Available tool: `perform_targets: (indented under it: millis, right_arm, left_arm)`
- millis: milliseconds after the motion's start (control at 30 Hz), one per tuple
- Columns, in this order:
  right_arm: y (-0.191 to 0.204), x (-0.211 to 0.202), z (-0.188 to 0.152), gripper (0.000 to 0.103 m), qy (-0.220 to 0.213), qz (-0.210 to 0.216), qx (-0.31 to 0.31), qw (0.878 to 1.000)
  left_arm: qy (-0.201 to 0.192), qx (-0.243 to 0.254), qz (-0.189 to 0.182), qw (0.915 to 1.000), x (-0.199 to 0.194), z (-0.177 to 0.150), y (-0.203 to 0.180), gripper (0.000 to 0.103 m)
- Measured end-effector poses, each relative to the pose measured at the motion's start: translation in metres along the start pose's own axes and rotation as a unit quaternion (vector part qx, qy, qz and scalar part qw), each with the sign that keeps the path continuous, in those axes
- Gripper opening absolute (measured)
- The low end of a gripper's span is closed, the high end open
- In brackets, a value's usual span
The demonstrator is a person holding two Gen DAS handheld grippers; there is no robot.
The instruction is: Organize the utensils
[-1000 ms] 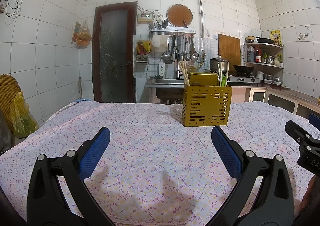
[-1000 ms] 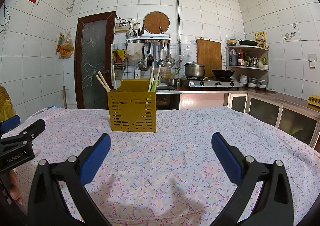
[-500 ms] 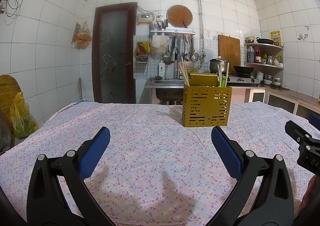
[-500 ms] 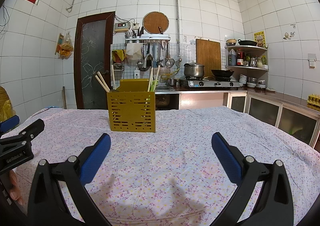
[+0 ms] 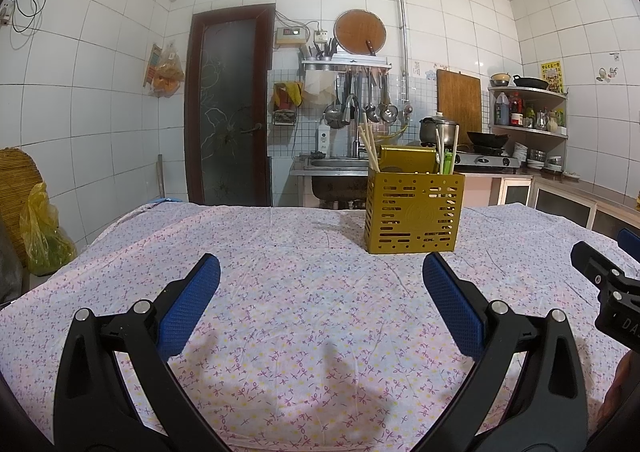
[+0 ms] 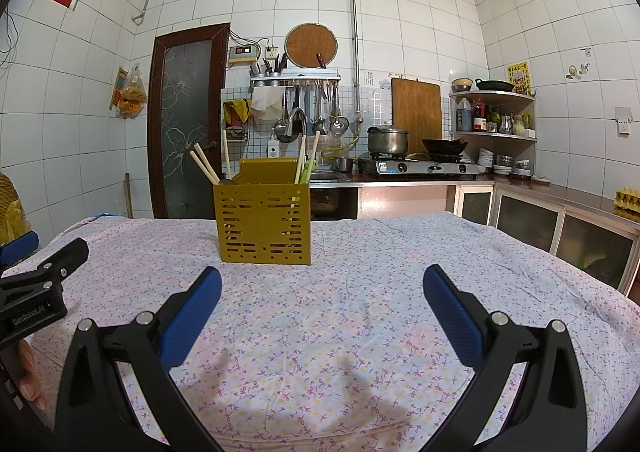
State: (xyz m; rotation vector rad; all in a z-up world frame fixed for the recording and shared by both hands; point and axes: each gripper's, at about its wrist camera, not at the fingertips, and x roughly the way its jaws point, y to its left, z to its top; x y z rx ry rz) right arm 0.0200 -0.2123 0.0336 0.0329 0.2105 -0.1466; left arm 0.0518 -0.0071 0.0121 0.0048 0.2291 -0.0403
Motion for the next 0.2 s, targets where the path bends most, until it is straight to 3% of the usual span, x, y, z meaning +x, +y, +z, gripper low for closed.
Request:
perform_targets:
  millis: [200]
  right_arm:
    - [-0.0007,0.0003,0.0002,0.098,0.000,0.000,0.000,1.000]
  left_arm:
    - [0.004,-0.002,0.000,1.0000,0.0015,0.0011,-0.0004,0.098]
